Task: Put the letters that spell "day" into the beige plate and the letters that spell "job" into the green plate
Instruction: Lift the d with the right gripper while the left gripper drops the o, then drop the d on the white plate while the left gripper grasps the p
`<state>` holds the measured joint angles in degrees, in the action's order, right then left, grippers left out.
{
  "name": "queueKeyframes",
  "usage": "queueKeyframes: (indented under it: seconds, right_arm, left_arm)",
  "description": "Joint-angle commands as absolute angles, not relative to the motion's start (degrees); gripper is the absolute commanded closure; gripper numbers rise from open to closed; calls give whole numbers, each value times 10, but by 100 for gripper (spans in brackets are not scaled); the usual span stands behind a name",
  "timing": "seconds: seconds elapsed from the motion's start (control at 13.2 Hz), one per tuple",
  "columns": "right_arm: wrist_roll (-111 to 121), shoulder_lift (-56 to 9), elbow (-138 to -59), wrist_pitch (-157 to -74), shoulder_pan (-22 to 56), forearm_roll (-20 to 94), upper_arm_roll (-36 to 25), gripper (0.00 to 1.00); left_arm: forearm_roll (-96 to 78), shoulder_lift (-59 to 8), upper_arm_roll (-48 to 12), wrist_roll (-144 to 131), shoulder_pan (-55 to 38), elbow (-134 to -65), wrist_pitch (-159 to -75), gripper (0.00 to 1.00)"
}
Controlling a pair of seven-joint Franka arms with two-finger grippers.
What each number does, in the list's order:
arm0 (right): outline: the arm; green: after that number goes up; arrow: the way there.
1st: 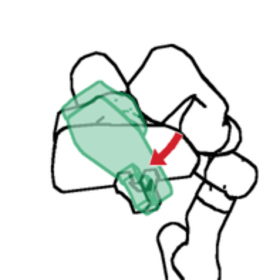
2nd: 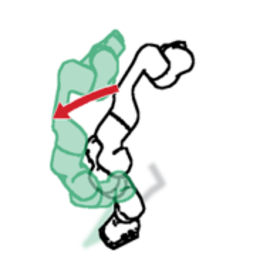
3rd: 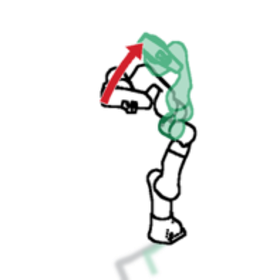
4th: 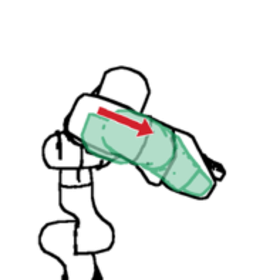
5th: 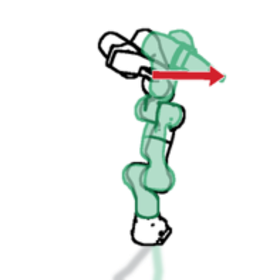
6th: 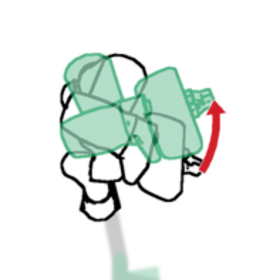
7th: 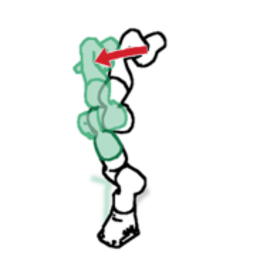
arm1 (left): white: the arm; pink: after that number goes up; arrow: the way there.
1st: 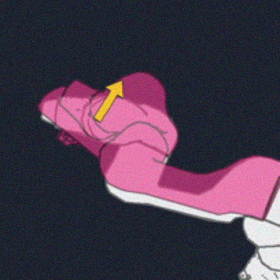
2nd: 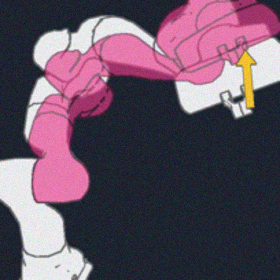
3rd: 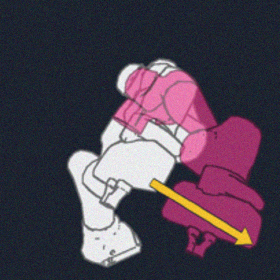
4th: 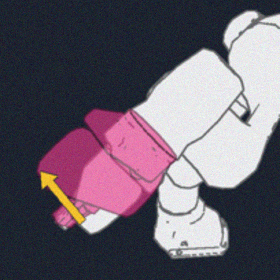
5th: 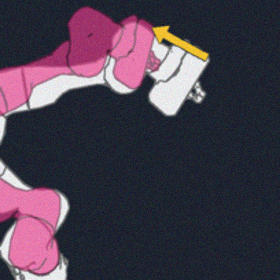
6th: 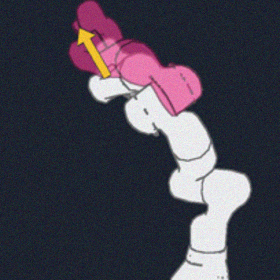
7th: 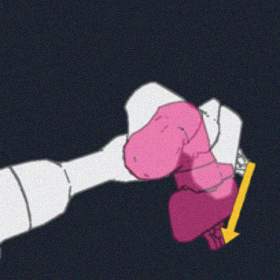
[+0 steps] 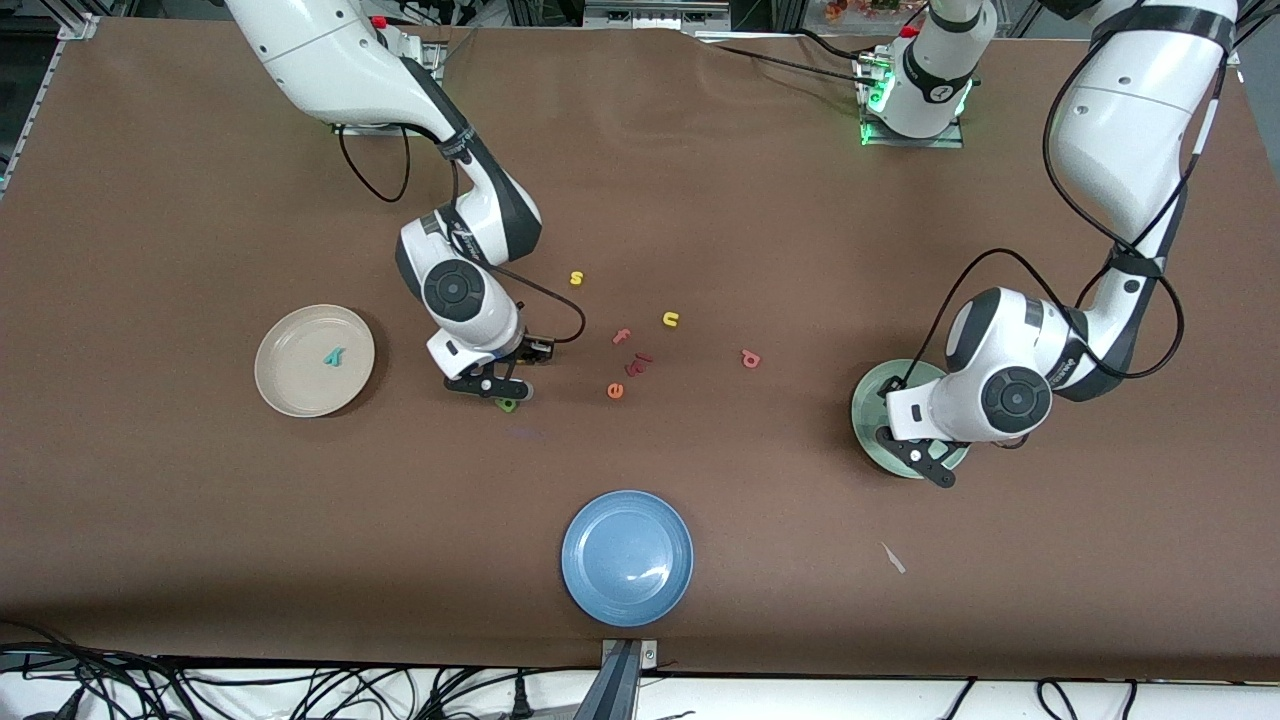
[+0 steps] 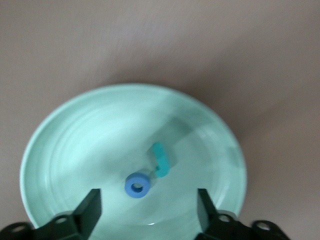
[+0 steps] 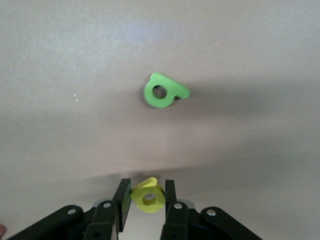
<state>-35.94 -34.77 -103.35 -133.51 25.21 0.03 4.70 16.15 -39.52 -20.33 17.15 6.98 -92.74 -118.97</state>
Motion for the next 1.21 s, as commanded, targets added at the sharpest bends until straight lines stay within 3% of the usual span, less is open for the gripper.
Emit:
queueKeyframes:
  seconds: [0.0, 0.3, 0.61, 1.14]
  right_arm:
    - [-314, -317, -1035, -1295, 250, 2, 28, 76]
    - [-219, -275, -1057, -1245, 249, 4, -14, 76]
    - [-107, -231, -1119, -1256, 249, 4, -67, 76]
    - [98, -164, -1225, -1304, 249, 6, -177, 76]
  left_arm:
    - [147, -352, -236, 100, 66, -937, -1161, 0]
    - [127, -360, -258, -61, 21, -945, -1156, 0]
    - [127, -381, -258, -275, -50, -943, -1160, 0]
    - [47, -419, -258, -482, -59, -940, -1185, 0]
